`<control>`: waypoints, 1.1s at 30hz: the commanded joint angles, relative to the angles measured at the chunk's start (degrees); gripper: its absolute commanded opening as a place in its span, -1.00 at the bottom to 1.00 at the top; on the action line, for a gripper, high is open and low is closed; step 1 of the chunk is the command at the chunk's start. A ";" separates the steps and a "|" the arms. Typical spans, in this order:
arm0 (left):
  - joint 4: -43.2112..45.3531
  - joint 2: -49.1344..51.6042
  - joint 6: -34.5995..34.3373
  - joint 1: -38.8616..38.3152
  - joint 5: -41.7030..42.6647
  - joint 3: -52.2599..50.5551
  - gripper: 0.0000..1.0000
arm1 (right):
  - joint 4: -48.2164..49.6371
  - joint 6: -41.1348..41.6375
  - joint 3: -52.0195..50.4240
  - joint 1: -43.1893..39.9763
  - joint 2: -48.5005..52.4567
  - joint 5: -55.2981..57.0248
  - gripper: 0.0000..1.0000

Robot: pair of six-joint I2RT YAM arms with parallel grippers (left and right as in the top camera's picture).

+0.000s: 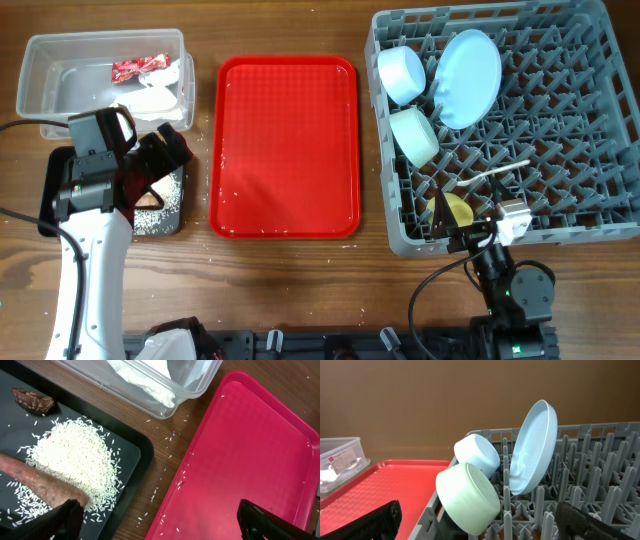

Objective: Sort waste into correct bins and load items into the dishwasher rack

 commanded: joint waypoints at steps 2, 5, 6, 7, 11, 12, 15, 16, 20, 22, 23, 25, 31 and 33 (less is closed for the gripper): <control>0.00 -0.52 0.07 0.39 -0.17 0.81 1.00 | 0.35 -1.03 -0.46 -0.24 -0.70 -0.57 0.99; 0.00 -0.52 0.07 0.39 -0.17 0.81 1.00 | 0.35 -1.03 -0.46 -0.24 -0.70 -0.57 0.99; 0.00 -0.52 0.07 0.39 -0.17 0.81 1.00 | 0.35 -1.03 -0.46 -0.24 -0.70 -0.57 0.99; 0.00 -0.52 0.07 0.39 -0.15 0.81 1.00 | 0.35 -1.03 -0.46 -0.24 -0.70 -0.57 0.99; 0.00 -0.52 0.09 0.39 -0.17 0.81 1.00 | 0.37 -1.03 -0.46 -0.24 -0.70 -0.57 0.99; 0.00 -0.52 0.07 0.39 -0.15 0.81 0.99 | 0.35 -1.03 -0.46 -0.24 -0.70 -0.57 1.00; -0.02 -0.79 0.11 0.39 -0.24 0.76 1.00 | 0.37 -1.03 -0.46 -0.22 -0.70 -0.57 0.99; 0.66 -1.86 0.07 0.39 -0.83 0.76 1.00 | 0.35 -1.03 -0.46 -0.24 -0.70 -0.57 0.99; -0.26 -7.63 0.11 0.00 -1.42 0.00 1.00 | 0.37 -1.03 -0.46 -0.24 -0.70 -0.57 0.99; 2.47 -11.74 0.11 -0.81 -1.70 -2.71 1.00 | 0.37 -1.03 -0.46 -0.24 -0.70 -0.57 1.00; 6.25 -14.27 0.09 -0.98 -1.64 -5.07 1.00 | 0.35 -1.03 -0.46 -0.24 -0.70 -0.57 1.00; 15.08 -20.00 0.07 -1.81 -1.16 -11.21 1.00 | 0.35 -1.03 -0.46 -0.24 -0.70 -0.57 0.99; 32.94 -38.18 0.33 -5.20 -1.25 -29.66 1.00 | 0.35 -1.05 -0.46 -0.24 -0.70 -0.57 0.99; 36.94 -44.68 0.26 -5.77 -1.22 -36.54 1.00 | 0.35 -1.03 -0.46 -0.22 -0.70 -0.57 0.99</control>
